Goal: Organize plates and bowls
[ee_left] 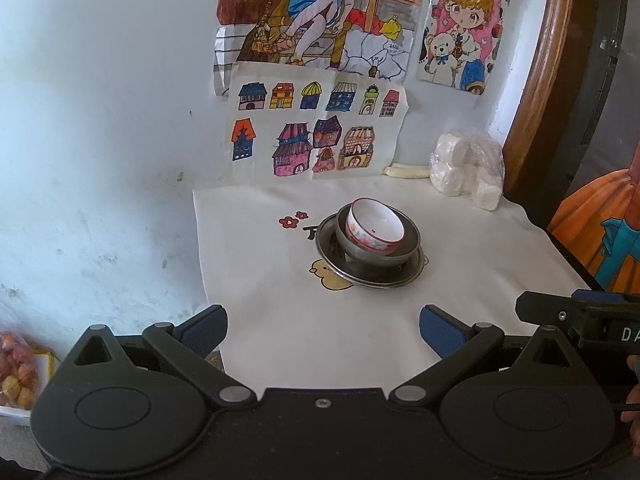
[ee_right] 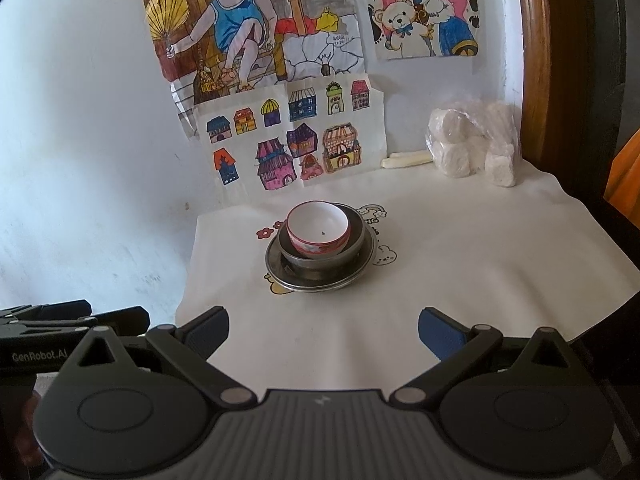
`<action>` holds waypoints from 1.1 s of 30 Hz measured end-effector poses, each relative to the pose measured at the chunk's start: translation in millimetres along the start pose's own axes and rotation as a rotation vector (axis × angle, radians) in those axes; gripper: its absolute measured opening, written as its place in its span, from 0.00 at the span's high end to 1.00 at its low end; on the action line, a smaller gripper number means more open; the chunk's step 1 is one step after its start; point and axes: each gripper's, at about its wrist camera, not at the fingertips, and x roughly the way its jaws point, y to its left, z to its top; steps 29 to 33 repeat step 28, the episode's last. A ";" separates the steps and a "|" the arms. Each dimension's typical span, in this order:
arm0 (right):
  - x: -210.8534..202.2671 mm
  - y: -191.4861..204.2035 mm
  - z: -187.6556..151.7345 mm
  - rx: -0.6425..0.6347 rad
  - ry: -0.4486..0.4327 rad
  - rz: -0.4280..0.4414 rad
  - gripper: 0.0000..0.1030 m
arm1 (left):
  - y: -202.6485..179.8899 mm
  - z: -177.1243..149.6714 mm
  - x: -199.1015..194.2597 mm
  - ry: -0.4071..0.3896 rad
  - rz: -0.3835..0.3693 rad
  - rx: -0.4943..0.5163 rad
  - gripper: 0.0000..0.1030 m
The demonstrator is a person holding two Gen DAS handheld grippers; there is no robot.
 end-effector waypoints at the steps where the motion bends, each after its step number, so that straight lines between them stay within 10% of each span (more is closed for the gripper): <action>1: 0.9 0.1 0.0 0.000 0.002 0.000 0.00 | 0.0 0.4 1.4 0.002 -0.001 -0.001 0.01; 33: 23.8 -6.1 10.1 0.004 0.041 0.006 0.00 | 1.8 8.5 19.1 0.007 0.002 -0.018 0.01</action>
